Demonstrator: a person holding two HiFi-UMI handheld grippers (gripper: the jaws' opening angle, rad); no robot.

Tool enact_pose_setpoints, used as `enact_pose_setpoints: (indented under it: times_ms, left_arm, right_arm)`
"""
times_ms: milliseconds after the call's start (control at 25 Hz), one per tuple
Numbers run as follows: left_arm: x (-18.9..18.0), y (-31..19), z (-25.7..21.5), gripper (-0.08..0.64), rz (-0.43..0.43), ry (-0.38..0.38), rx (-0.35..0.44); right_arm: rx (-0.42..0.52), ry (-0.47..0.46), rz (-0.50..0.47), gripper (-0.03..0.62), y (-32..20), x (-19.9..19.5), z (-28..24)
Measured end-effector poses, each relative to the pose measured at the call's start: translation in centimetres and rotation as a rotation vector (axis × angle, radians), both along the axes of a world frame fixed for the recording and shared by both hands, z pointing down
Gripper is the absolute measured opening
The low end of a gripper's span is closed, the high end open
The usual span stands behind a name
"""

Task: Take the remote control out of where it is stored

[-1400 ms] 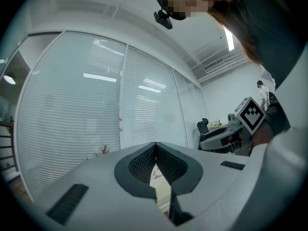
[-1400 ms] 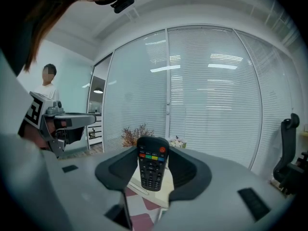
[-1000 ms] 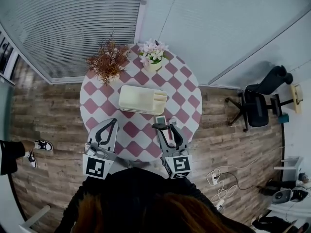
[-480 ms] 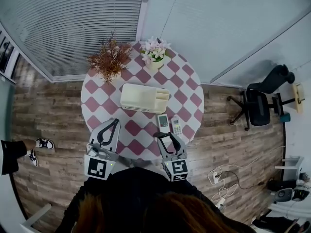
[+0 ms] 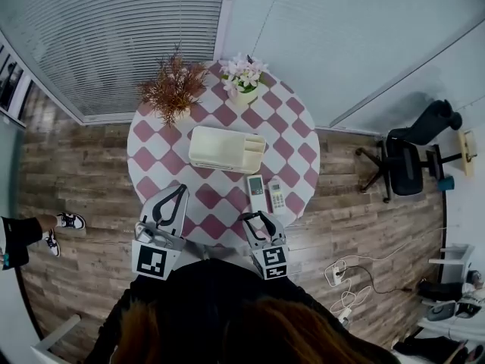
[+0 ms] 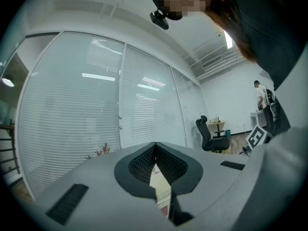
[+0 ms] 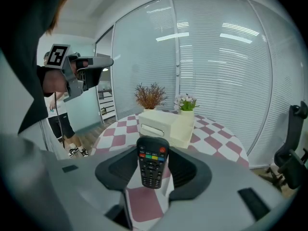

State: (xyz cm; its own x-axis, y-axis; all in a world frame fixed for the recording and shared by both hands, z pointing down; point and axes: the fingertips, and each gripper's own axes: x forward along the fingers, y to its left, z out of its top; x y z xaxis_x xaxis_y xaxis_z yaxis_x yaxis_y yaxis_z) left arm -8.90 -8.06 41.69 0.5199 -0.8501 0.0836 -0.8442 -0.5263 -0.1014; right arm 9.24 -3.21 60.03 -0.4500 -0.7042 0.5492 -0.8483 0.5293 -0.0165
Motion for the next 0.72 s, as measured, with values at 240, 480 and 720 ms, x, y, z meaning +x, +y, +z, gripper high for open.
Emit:
enact_pose_setpoints:
  times_ms: [240,480,720]
  left_arm:
    - [0.1,0.1,0.1,0.006,0.001,-0.006,-0.005]
    - [0.0,0.2,0.4,0.006,-0.002,-0.005,-0.013]
    - [-0.2,0.0,0.3,0.006,-0.013,0.005,-0.016]
  right_arm:
    - [-0.01,0.004,-0.014,0.209,-0.9,-0.4,0.9]
    - [-0.005,0.002,-0.026,0.209,-2.0,-1.1,1.2]
    - [-0.007,-0.003,-0.026,0.209,-3.3,-1.6,1.6]
